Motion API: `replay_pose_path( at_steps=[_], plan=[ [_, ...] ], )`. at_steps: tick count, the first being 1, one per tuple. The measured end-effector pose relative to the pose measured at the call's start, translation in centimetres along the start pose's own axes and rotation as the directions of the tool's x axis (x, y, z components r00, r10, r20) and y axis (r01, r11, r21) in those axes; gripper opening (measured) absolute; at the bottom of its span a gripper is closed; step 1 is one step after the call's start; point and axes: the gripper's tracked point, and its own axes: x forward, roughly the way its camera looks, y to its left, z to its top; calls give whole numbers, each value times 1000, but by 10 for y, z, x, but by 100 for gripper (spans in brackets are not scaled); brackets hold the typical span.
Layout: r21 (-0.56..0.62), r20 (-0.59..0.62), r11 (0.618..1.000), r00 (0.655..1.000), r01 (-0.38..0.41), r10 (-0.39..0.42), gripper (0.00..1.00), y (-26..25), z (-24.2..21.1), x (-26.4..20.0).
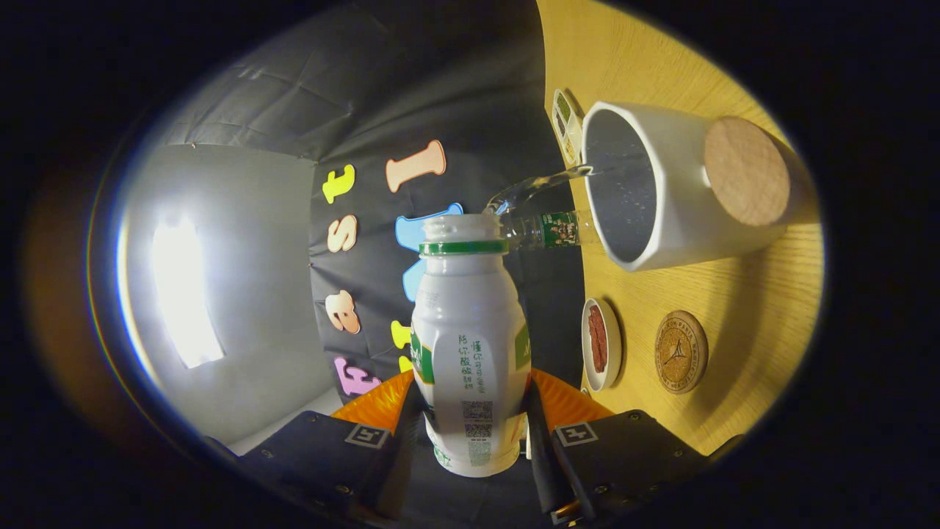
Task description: Take the bottle from table, then pour the juice into the cup, finally place the bottle on the coaster
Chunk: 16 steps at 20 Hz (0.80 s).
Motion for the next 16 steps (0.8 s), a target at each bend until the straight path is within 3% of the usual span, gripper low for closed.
replay_pose_path(
  at_steps=[16],
  plan=[
    [27, -7, 1000, 1000, -6, 7, 67, 4, 0, -2]
  ],
)
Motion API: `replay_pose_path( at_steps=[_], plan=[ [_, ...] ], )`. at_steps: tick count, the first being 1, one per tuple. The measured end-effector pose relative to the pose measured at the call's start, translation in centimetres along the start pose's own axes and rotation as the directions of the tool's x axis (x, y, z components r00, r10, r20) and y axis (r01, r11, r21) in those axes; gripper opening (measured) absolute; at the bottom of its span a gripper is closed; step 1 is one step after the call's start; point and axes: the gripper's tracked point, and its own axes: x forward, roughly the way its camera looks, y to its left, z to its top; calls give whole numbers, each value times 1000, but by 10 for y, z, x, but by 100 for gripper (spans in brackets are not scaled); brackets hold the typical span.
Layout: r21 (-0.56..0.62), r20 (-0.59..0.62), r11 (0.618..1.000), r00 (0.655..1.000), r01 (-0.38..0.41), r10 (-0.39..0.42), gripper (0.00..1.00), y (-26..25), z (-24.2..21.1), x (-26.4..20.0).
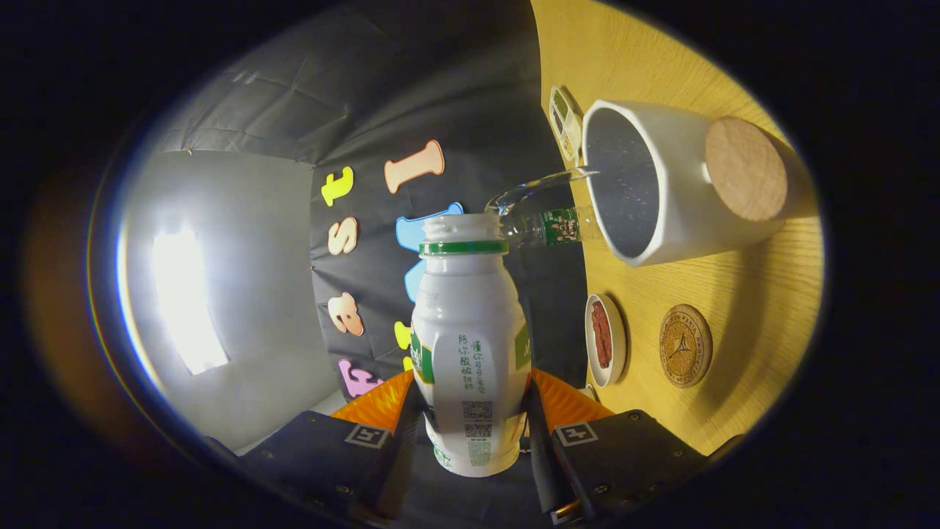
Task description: Take the bottle from table, then pour the juice into the cup, finally place the bottle on the coaster
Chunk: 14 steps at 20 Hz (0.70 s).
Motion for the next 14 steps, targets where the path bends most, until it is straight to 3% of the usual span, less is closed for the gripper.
replay_pose_path(
  at_steps=[14],
  plan=[
    [12, -3, 1000, 1000, -4, 4, 67, 2, 1, -2]
  ],
)
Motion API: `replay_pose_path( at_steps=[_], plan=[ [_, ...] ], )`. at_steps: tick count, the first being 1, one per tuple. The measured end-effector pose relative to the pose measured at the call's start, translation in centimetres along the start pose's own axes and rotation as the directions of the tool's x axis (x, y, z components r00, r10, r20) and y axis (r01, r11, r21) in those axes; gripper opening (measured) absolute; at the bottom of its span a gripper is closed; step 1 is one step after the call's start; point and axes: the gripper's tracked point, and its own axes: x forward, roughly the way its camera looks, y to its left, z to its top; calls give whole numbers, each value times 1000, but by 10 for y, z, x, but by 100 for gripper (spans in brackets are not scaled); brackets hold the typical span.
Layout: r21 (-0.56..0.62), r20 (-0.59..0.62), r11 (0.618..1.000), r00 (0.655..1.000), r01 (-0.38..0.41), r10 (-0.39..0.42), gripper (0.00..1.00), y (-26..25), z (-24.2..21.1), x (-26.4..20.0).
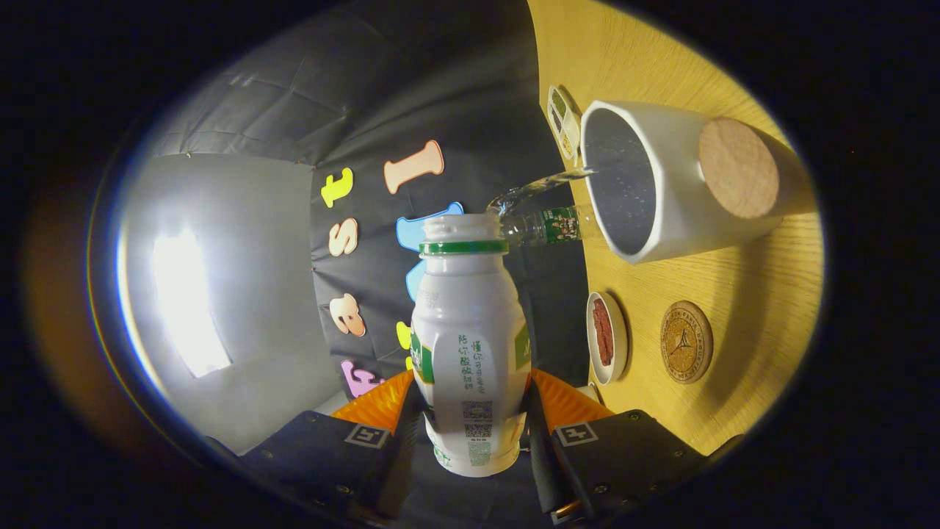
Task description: Take the bottle from table, then pour the juice into the cup, finally place the bottle on the coaster
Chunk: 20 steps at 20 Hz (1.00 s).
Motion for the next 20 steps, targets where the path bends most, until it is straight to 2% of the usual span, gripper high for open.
replay_pose_path(
  at_steps=[20],
  plan=[
    [37, 3, 999, 1000, 4, -4, 67, 0, -1, -3]
  ],
)
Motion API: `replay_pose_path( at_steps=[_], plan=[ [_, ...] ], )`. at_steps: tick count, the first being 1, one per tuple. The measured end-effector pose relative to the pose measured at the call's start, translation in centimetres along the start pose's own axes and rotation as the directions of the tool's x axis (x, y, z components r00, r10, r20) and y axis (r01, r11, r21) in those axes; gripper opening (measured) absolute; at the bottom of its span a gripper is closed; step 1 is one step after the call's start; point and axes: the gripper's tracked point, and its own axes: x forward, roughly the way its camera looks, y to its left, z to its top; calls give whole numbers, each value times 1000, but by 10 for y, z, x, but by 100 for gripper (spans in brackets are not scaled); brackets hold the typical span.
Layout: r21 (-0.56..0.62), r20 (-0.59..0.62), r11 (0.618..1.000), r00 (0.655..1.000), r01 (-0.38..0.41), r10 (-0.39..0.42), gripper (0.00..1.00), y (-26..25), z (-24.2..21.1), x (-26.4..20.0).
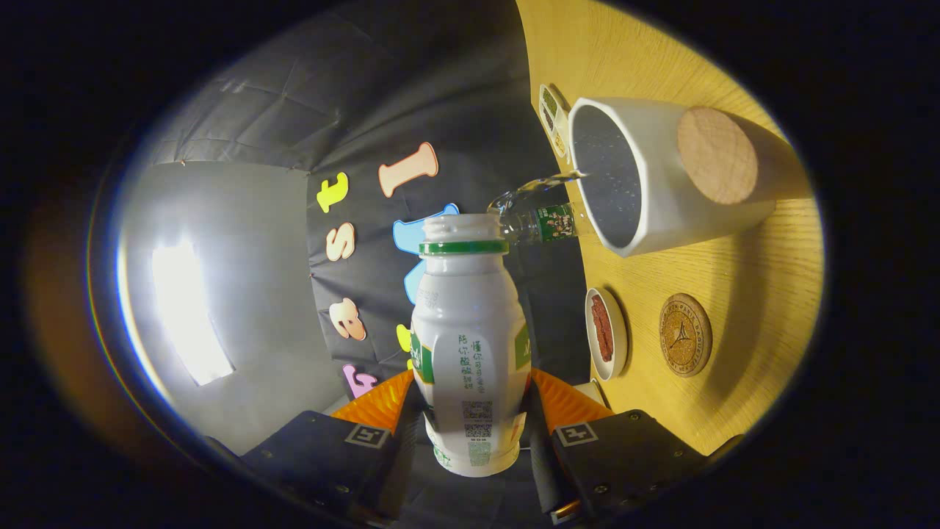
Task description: Take the bottle from table, then pour the juice into the cup, finally place the bottle on the coaster
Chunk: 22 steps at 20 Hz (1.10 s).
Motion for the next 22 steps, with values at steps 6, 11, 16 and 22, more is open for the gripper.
replay_pose_path(
  at_steps=[6, 11, 16, 22],
  plan=[
    [9, 3, 1000, 1000, 4, -4, 67, -1, 0, 0],
    [20, 3, 1000, 1000, 9, -9, 67, -2, 0, 0],
    [41, 9, 999, 1000, 13, -13, 67, -4, 0, -2],
    [79, 20, 997, 1000, 6, -8, 67, -5, 1, -6]
  ],
)
